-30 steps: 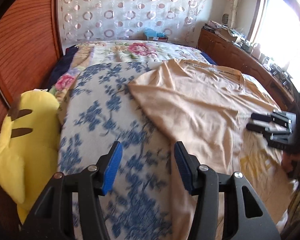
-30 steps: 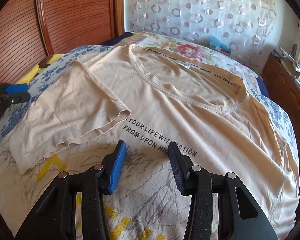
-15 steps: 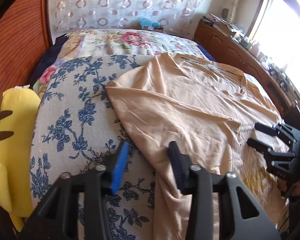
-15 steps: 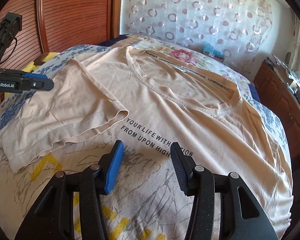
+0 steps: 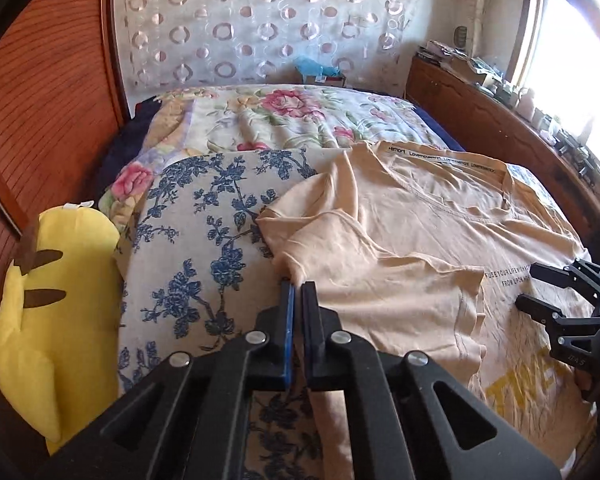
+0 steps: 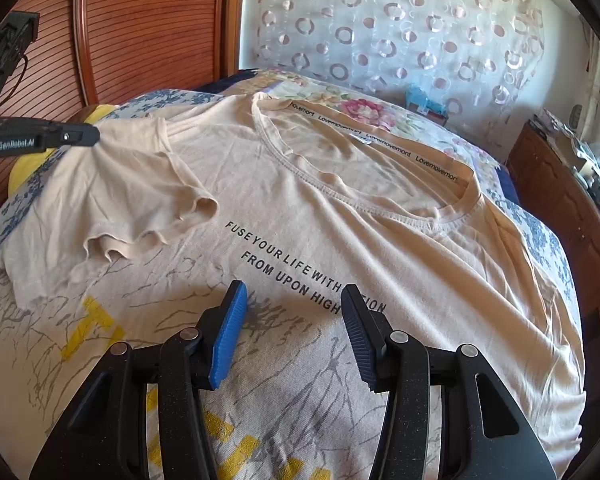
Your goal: Fold small clothes
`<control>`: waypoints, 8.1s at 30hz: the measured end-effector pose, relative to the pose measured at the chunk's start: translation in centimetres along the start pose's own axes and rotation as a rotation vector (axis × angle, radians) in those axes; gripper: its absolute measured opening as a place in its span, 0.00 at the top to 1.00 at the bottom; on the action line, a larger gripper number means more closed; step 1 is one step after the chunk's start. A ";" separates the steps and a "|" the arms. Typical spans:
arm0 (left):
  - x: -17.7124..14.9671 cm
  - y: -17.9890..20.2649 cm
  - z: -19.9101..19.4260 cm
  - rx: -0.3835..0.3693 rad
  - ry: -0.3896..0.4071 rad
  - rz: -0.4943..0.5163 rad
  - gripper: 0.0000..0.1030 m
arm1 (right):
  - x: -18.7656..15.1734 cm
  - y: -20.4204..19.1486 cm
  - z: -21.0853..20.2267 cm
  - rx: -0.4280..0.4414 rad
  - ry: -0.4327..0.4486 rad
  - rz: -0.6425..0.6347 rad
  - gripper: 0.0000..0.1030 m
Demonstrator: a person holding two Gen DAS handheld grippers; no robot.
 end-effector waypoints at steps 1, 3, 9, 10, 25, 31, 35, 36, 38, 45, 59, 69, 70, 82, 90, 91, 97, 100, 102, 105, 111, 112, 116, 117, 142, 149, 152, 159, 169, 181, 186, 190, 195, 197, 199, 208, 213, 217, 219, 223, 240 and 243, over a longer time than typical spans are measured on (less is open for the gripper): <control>-0.1 -0.1 0.0 -0.011 -0.008 -0.003 0.98 | 0.0 0.0 0.0 -0.001 0.000 -0.001 0.52; -0.1 -0.1 -0.2 -0.038 -0.024 -0.010 0.98 | 0.0 0.0 0.0 -0.001 0.000 -0.001 0.52; -1.3 1.9 -2.5 -0.095 -0.014 0.038 0.89 | 0.0 0.0 0.0 0.001 0.000 -0.001 0.51; -1.5 2.4 -2.9 -0.081 -0.006 0.060 0.86 | 0.0 0.0 0.0 0.001 0.000 0.000 0.51; -6.6 7.8 -5.4 -0.113 0.037 0.134 0.71 | 0.0 0.1 0.0 0.006 0.000 0.003 0.51; -8.9 8.5 -3.3 -0.090 -0.030 0.153 0.69 | -0.1 0.1 0.0 0.006 0.001 0.003 0.51; -9.3 8.5 -2.9 -0.079 -0.033 0.162 0.68 | -0.1 0.2 0.0 -0.003 0.002 -0.002 0.50; -9.4 8.6 -2.9 -0.076 -0.031 0.167 0.68 | -0.1 0.1 0.0 -0.006 0.003 -0.002 0.50; -9.4 8.6 -2.8 -0.075 -0.028 0.171 0.68 | -0.3 0.2 -0.2 -0.005 0.004 0.007 0.50; -9.6 9.0 -2.7 -0.058 -0.011 0.198 0.64 | -2.1 1.5 -4.2 0.034 0.060 0.052 0.50; -9.7 9.7 -2.5 -0.055 -0.018 0.233 0.52 | -13.3 14.8 -13.4 -0.177 0.074 0.313 0.50; -9.7 9.8 -2.4 -0.054 -0.018 0.238 0.50 | -20.6 21.5 -14.8 -0.231 0.007 0.505 0.50; -9.7 9.8 -2.4 -0.054 -0.018 0.238 0.50 | -20.8 21.5 -14.6 -0.220 0.000 0.513 0.50; -9.7 9.9 -2.4 -0.049 -0.017 0.242 0.50 | -21.7 24.3 -12.5 -0.078 -0.018 0.622 0.50; -9.7 9.8 -2.5 -0.050 -0.017 0.242 0.49 | -20.6 24.6 -12.9 -0.178 -0.022 0.527 0.91; -9.7 9.8 -2.5 -0.050 -0.017 0.242 0.49 | -20.3 24.6 -13.1 -0.192 -0.012 0.509 0.95; -9.8 9.7 -2.6 -0.034 -0.011 0.234 0.49 | -17.4 24.0 -15.5 -0.214 0.087 0.451 0.98; -9.8 9.7 -3.0 -0.026 0.006 0.233 0.49 | -14.8 23.1 -16.2 -0.196 0.132 0.406 0.99; -9.8 9.8 -3.6 -0.040 0.021 0.228 0.49 | -12.5 21.7 -16.5 -0.163 0.164 0.364 0.99; -9.9 10.3 -4.6 -0.069 0.029 0.205 0.49 | -9.3 19.0 -16.7 -0.110 0.204 0.299 0.99; -9.9 11.6 -7.0 -0.095 0.079 0.191 0.49 | -4.3 11.0 -15.5 0.089 0.230 0.191 0.95; -10.0 11.7 -7.4 -0.099 0.089 0.188 0.49 | -3.9 10.4 -15.2 0.096 0.225 0.180 0.81; -10.3 12.4 -8.6 -0.111 0.106 0.187 0.49 | -4.3 10.7 -15.0 0.079 0.226 0.185 0.68; -10.4 12.6 -8.7 -0.109 0.109 0.191 0.49 | -4.7 11.3 -14.9 0.065 0.218 0.199 0.68; -12.1 15.8 -9.0 -0.159 0.095 0.225 0.49 | -10.4 11.4 -7.0 0.087 -0.029 0.240 0.97; -12.4 15.4 -8.9 -0.160 0.091 0.211 0.49 | -7.7 10.5 -9.7 0.064 0.051 0.164 1.00; -12.5 15.3 -8.9 -0.162 0.090 0.208 0.49 | -5.5 9.9 -11.2 0.084 0.098 0.141 1.00; -12.6 15.1 -9.0 -0.168 0.093 0.196 0.49 | 1.0 6.5 -11.1 0.175 0.143 0.076 1.00; -12.8 14.5 -9.1 -0.170 0.093 0.178 0.49 | 2.8 6.0 -10.6 0.169 0.140 0.090 0.68; -12.8 15.7 -9.5 -0.184 0.100 0.196 0.49 | -10.1 8.5 -12.5 0.078 0.024 0.142 0.70; -12.6 16.5 -10.4 -0.191 0.116 0.207 0.49 | -12.3 7.3 -12.9 0.093 0.012 0.186 0.70; -12.5 17.4 -10.9 -0.198 0.126 0.226 0.49 | -13.1 7.4 -11.6 0.071 -0.017 0.205 0.70; -12.7 17.6 -10.8 -0.194 0.121 0.235 0.49 | -13.0 8.6 -10.5 0.043 -0.020 0.244 0.73; -12.8 17.5 -10.8 -0.195 0.119 0.234 0.49 | -12.9 9.0 -10.3 0.025 -0.020 0.254 0.84; -12.8 17.5 -10.7 -0.195 0.117 0.232 0.49 | -12.7 8.9 -10.3 0.032 -0.013 0.251 0.92; -13.0 17.2 -10.7 -0.197 0.118 0.220 0.49 | -11.7 7.1 -12.6 0.074 0.055 0.223 0.98; -13.0 17.2 -10.7 -0.199 0.119 0.214 0.49 | -10.9 5.0 -14.5 0.104 0.091 0.190 0.98; -13.0 17.1 -10.7 -0.198 0.118 0.209 0.49 | -11.2 3.5 -14.9 0.148 0.089 0.182 0.98; -13.0 17.0 -10.8 -0.196 0.117 0.207 0.49 | -11.6 2.9 -14.5 0.152 0.067 0.170 0.98; -12.9 16.6 -10.9 -0.191 0.122 0.200 0.49 | -12.6 2.6 -14.1 0.146 0.042 0.168 0.96; -8.2 11.9 -9.9 -0.075 0.167 0.170 0.49 | -10.2 9.9 -13.8 0.049 0.112 0.213 0.50; -6.7 10.5 -8.9 -0.072 0.155 0.161 0.49 | -9.3 12.5 -12.0 0.030 0.101 0.243 0.50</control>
Point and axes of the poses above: each gripper's, at about its wrist camera, not at the fingertips, and z roughly the way its jaws point, y to its right, x to its top, the point moved 8 cm from there along z, roughly the way its jaws point, and after that the axes turned 5 degrees about -z, right-handed, at the moved point
